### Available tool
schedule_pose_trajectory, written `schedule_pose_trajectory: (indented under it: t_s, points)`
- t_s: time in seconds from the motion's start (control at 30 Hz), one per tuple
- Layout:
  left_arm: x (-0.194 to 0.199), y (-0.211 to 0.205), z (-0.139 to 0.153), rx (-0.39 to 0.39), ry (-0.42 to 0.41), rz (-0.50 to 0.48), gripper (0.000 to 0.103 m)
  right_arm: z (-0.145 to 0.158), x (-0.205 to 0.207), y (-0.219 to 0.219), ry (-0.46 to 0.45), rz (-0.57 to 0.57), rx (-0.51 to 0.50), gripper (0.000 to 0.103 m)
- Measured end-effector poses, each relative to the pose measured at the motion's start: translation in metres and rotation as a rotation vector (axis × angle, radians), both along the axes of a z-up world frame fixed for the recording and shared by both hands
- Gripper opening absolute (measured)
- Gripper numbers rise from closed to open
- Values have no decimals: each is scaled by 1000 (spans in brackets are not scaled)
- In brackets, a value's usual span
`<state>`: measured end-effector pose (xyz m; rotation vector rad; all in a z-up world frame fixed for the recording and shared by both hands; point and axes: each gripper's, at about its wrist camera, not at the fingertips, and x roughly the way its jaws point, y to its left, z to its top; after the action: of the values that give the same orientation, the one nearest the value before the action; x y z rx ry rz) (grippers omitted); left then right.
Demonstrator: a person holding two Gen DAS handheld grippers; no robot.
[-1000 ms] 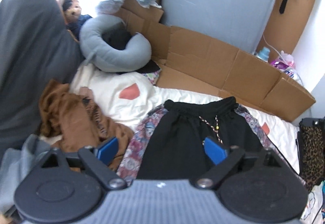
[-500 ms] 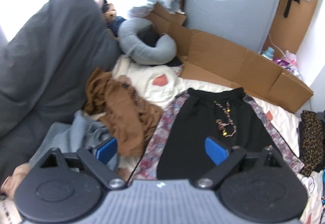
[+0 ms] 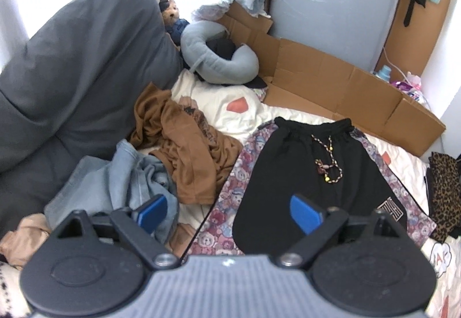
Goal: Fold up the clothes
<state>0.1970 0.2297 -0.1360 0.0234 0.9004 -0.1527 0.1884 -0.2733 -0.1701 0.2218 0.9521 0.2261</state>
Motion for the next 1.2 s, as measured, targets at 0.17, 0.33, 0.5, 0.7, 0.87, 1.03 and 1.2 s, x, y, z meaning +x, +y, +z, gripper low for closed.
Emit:
schedule_pose_trajectory:
  t_s: [0.17,0.33,0.5,0.7,0.87,1.03,1.2]
  points:
    - [8,8,-47,-12,3,0,88,-29,1,17,3,39,-12,94]
    - [15,18,-90,9,62,-37,83,-71,8,26,69,48,-42,94]
    - [22,27,-122,36,151,-22,83,-99,4,27,112,33,-71,94]
    - [22,35,-159,81,187,1,79,-126,-11,30,139,33,-73,94]
    - [22,40,-182,113,198,15,76,-141,-23,33,129,22,-45,94]
    - [28,41,-197,150,202,16,68,-151,-35,36,137,38,-25,94]
    - [33,41,-221,166,225,-12,66,-164,-40,43,149,53,-24,94]
